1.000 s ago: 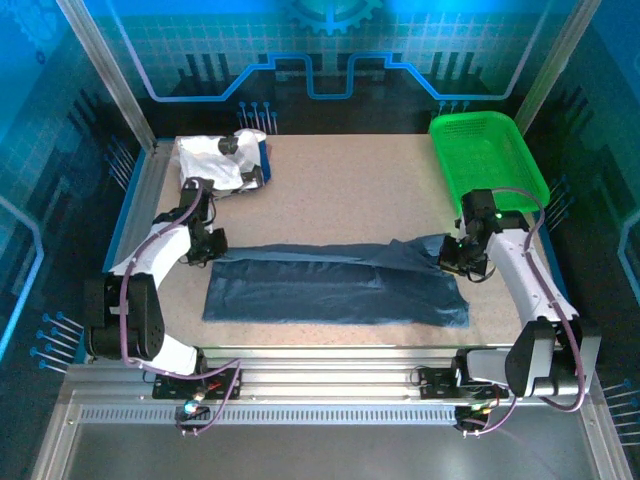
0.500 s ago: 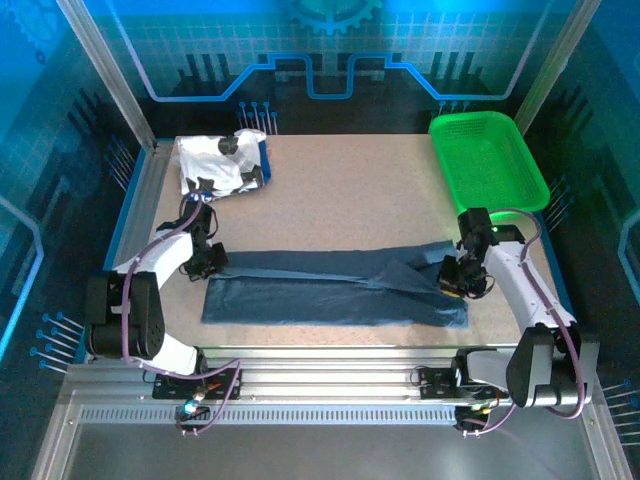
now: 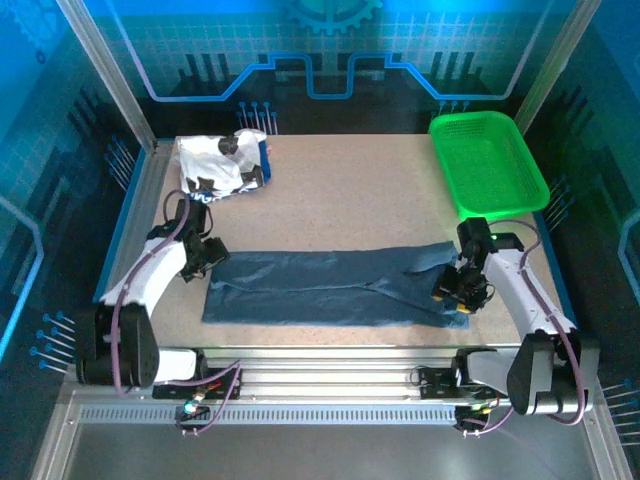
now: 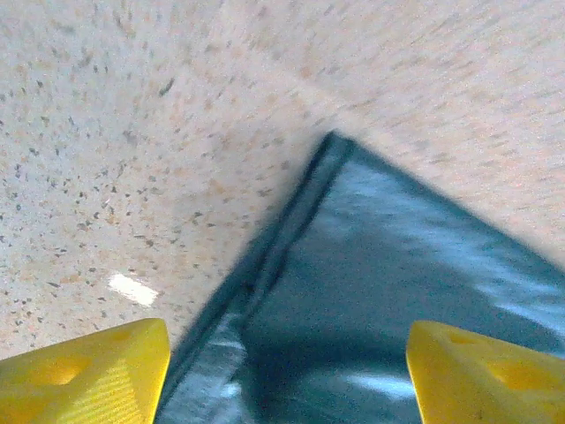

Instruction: Fold and stack the t-shirts

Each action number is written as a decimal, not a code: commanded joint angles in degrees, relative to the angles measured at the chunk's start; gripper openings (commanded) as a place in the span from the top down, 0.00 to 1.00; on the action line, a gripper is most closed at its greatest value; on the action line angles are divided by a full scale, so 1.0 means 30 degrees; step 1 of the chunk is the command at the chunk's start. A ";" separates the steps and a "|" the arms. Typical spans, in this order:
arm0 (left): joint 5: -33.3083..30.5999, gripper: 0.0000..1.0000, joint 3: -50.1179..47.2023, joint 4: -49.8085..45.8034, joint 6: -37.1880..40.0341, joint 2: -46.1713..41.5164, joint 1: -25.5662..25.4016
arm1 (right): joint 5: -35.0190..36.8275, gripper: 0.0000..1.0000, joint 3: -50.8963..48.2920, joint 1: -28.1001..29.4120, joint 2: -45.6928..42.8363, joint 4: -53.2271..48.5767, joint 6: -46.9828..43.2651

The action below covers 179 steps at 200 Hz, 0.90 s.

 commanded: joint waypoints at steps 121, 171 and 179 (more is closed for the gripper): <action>0.6658 0.21 0.1075 0.6355 -0.1015 0.2439 -0.4302 | -0.4972 0.47 0.7353 0.4528 1.0311 0.4670 -0.8364; 0.6458 0.20 0.0442 0.6391 -0.0602 0.1047 -0.4890 | -0.2876 0.50 0.6449 0.5190 1.0498 0.4321 -0.8448; 0.6341 0.20 0.0461 0.6356 -0.0511 0.0924 -0.4988 | -0.2562 0.51 0.6404 0.5229 1.0593 0.4375 -0.8422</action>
